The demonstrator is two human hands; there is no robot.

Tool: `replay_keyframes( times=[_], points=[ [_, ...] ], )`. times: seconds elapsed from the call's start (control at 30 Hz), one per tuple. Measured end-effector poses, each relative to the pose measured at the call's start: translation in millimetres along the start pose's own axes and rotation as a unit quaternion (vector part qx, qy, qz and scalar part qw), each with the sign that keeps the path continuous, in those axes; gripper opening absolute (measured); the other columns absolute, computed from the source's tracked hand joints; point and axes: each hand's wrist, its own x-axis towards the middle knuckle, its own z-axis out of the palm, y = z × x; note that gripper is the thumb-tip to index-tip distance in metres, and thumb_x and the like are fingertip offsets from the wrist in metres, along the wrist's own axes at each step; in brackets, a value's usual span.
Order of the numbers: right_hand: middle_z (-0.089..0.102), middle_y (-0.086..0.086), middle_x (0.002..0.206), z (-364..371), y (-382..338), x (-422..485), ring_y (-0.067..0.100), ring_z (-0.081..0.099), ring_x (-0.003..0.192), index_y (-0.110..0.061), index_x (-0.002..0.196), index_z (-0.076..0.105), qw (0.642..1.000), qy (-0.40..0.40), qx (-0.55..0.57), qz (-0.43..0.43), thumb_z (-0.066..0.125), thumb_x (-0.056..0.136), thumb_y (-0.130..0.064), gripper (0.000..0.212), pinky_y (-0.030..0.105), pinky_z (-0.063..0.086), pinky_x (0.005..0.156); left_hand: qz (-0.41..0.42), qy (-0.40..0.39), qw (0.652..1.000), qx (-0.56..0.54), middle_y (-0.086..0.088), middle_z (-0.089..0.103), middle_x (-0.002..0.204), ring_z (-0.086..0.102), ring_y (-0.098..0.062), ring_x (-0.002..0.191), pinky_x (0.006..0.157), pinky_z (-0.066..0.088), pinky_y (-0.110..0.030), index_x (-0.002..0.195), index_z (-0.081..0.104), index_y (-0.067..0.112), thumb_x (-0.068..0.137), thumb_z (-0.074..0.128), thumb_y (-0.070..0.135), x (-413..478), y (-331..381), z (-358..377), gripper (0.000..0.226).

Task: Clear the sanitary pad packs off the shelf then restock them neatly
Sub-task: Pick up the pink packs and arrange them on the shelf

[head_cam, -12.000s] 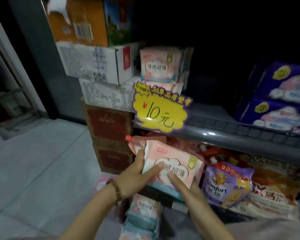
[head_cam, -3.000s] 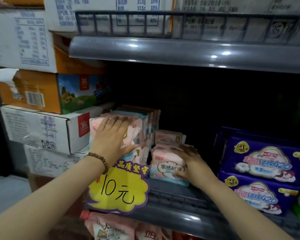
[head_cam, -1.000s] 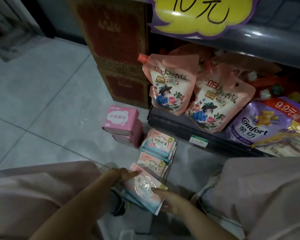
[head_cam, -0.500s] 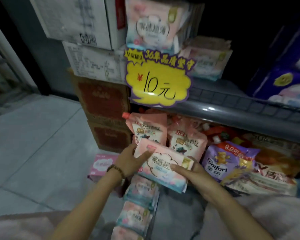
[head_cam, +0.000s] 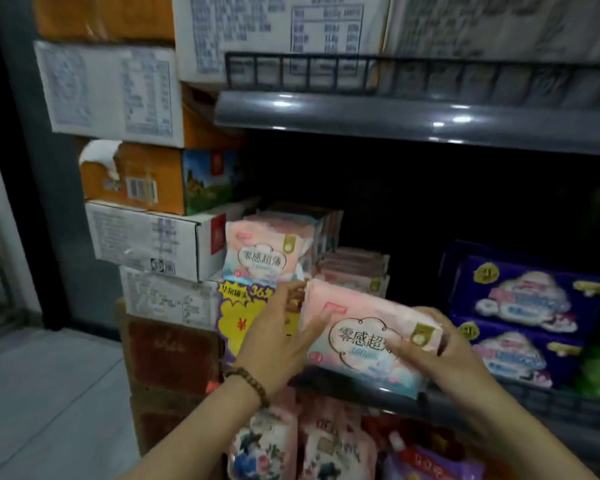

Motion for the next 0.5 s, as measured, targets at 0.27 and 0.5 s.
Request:
replay_keyframes(
  times=[0.27,0.5],
  points=[
    [0.069,0.01,0.098,-22.1,-9.6,81.9,0.017,0.067,0.078,-0.009,0.112,0.053,0.991,0.103,0.001,-0.083,0.077,0.074,-0.003,0.045,0.017,0.056,0.059,0.064,-0.006,0.924,0.376,0.016,-0.021,0.152,-0.017,-0.012,0.144,0.12,-0.005,-0.038,0.143,-0.01,0.039,0.067,-0.017,0.084,48.5,-21.0,-7.5,0.089],
    [0.067,0.009,0.09,-7.1,41.7,122.6,0.017,0.063,0.077,-0.005,0.108,0.053,0.991,0.072,-0.077,-0.081,0.079,0.07,0.004,0.047,0.014,0.053,0.065,0.095,0.007,0.906,0.413,0.008,-0.008,0.157,-0.008,-0.016,0.145,0.118,0.003,-0.047,0.148,0.009,0.034,0.08,-0.003,0.081,54.9,-39.1,-3.5,0.083]
  ],
)
